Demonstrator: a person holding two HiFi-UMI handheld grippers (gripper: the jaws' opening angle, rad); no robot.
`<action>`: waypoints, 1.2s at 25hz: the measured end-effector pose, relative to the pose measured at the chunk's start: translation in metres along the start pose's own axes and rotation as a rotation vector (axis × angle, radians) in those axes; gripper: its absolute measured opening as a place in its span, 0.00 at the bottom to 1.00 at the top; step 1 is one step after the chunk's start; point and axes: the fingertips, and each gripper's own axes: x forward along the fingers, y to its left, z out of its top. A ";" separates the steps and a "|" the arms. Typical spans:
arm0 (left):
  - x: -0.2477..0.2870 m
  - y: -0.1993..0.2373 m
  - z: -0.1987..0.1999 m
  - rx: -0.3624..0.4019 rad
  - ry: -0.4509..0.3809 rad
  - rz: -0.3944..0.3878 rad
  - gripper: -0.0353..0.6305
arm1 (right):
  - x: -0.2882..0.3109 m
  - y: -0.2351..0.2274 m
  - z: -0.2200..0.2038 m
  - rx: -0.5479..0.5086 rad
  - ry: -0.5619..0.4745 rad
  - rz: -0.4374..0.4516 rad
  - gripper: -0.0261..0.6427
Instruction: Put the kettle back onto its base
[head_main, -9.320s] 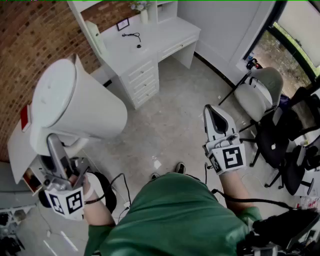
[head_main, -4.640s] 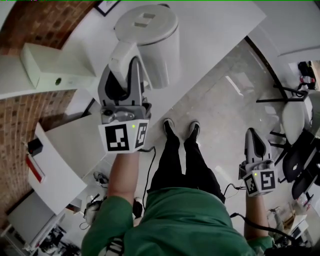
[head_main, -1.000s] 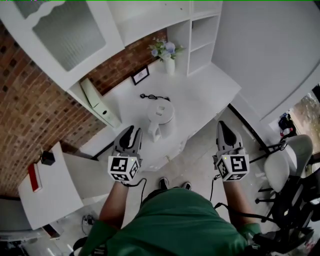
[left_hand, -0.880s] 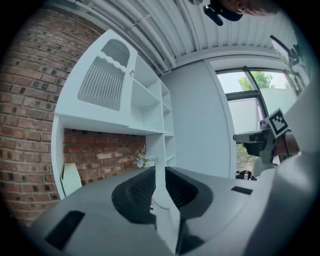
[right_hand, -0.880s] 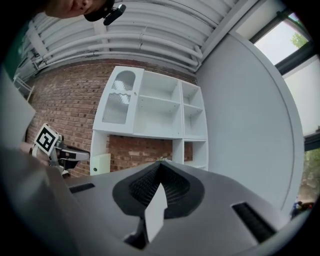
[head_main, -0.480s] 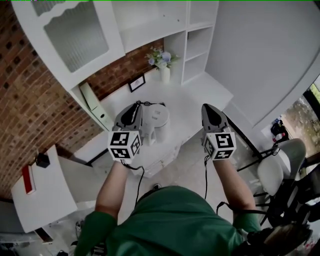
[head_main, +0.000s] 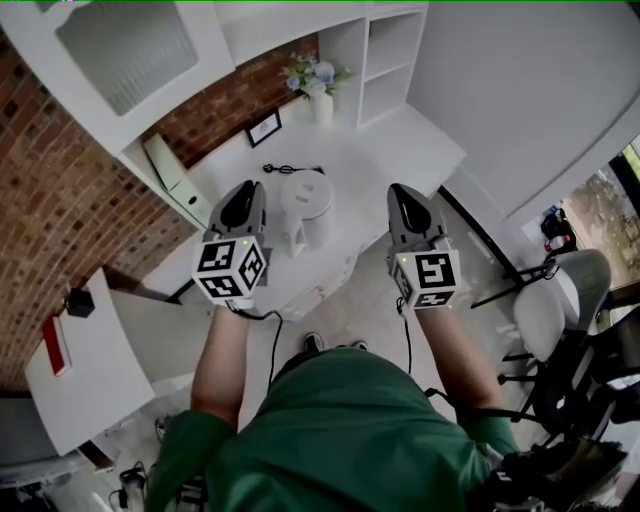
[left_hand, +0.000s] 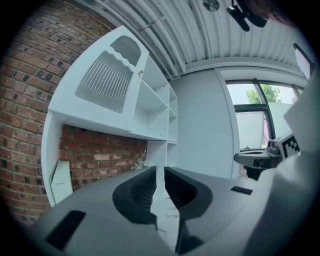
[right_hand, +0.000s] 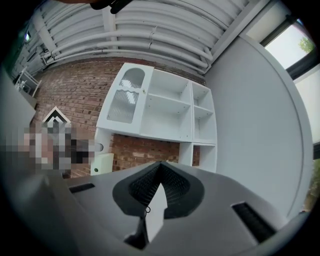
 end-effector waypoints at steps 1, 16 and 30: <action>0.000 -0.001 -0.002 0.004 0.008 -0.001 0.15 | -0.001 0.002 0.000 -0.007 0.000 0.002 0.07; 0.005 0.001 -0.021 0.024 0.074 -0.014 0.15 | 0.006 0.013 -0.001 0.021 0.014 0.037 0.07; 0.017 0.011 -0.038 -0.002 0.102 -0.022 0.15 | 0.018 0.015 -0.008 0.024 0.034 0.026 0.07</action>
